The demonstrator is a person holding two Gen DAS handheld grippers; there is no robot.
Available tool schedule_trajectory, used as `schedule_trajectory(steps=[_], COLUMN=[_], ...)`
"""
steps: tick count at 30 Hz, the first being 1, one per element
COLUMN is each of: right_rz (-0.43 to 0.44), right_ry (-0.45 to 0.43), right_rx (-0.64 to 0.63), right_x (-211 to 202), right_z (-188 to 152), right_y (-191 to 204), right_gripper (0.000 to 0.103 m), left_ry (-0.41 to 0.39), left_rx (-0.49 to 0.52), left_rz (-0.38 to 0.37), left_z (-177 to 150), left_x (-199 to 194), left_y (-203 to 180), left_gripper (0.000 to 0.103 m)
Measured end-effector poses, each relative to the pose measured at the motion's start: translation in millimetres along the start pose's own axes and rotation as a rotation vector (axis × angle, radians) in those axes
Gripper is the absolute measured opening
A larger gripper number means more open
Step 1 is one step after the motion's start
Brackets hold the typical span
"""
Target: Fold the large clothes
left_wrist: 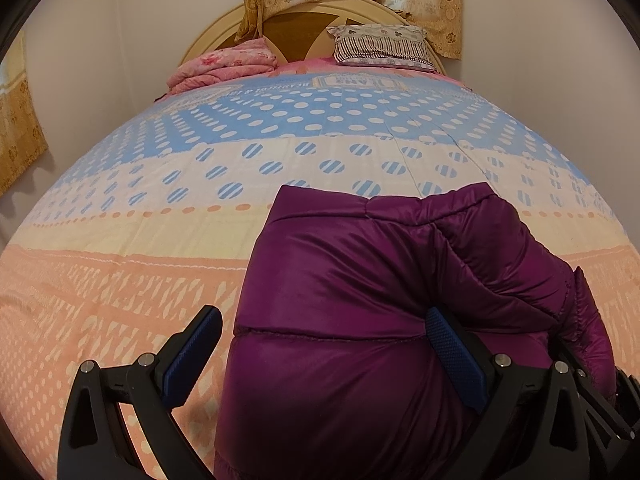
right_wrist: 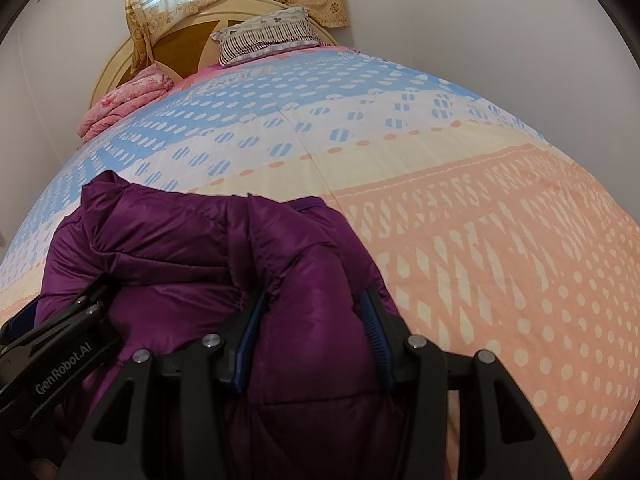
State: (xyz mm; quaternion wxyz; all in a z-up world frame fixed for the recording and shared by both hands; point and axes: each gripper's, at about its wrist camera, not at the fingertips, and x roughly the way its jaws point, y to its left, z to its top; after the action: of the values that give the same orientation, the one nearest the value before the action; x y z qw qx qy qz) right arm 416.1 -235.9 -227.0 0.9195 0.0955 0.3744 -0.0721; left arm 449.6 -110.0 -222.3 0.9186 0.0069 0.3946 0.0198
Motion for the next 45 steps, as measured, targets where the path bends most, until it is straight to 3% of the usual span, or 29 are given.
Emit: schedule_trajectory(steps=[2,5,8,9,11,15,18,23,26,28,31,35,37,39,45], right_rz=[0.016,0.060,0.123,0.122,0.099,0.110,0.112,0.162,0.165,0.208,0.228,0.298,0.326,0.323,0.381], right_ry=[0.001,0.023,0.013,-0.022,-0.066,-0.006,-0.004,0.042,0.031,0.031,0.034,0.048,0.037,0.014,-0.055], right_rx=[0.008,0.019,0.047,0.062,0.044,0.026,0.032,0.077,0.063,0.042,0.030,0.033,0.025,0.007,0.014], right_x=[0,-3,-30,-47,-68,-60,-55,-38,-40,-42,-42,-38,-41,-46,-74], right_z=[0,3,1,-2,-12,-30,-34,-36,-40,-44,-47,-47,-48,-49,-51], right_y=[-2,-7,-21,-27,-30,-28,-31,-40,-38,-34,-33,-36,-35,-32,-24], right_gripper=[0.051,0.053,0.064,0.073,0.077,0.077,0.077,0.079,0.080,0.067,0.063,0.053,0.039,0.031,0.023], left_ry=[0.021,0.072,0.017,-0.004,-0.039,-0.006,-0.020,-0.015,-0.010,0.000,-0.007,-0.032,-0.053,-0.097,-0.233], left_rx=[-0.008,0.004,0.028,0.033,0.026,0.079,0.063,0.118,0.127,0.114,0.131,0.184,0.216,0.273,0.314], left_rz=[-0.040,-0.156,-0.208,-0.221,-0.238,-0.205,-0.215,-0.209,-0.243,-0.281,-0.327,-0.306,-0.287,-0.244,-0.191], left_z=[2,1,-10,-17,-33,-57,-62,-64,-65,-65,-67,-69,-70,-71,-68], left_x=[-1,-18,-59,-72,-87,-76,-74,-72,-68,-65,-69,-77,-83,-94,-145], left_y=[3,16,40,48,60,55,55,45,41,42,35,21,16,9,15], left_gripper=[0.102,0.102,0.102,0.102,0.102,0.102,0.102,0.102,0.102,0.100,0.085,0.069,0.056,0.033,0.025])
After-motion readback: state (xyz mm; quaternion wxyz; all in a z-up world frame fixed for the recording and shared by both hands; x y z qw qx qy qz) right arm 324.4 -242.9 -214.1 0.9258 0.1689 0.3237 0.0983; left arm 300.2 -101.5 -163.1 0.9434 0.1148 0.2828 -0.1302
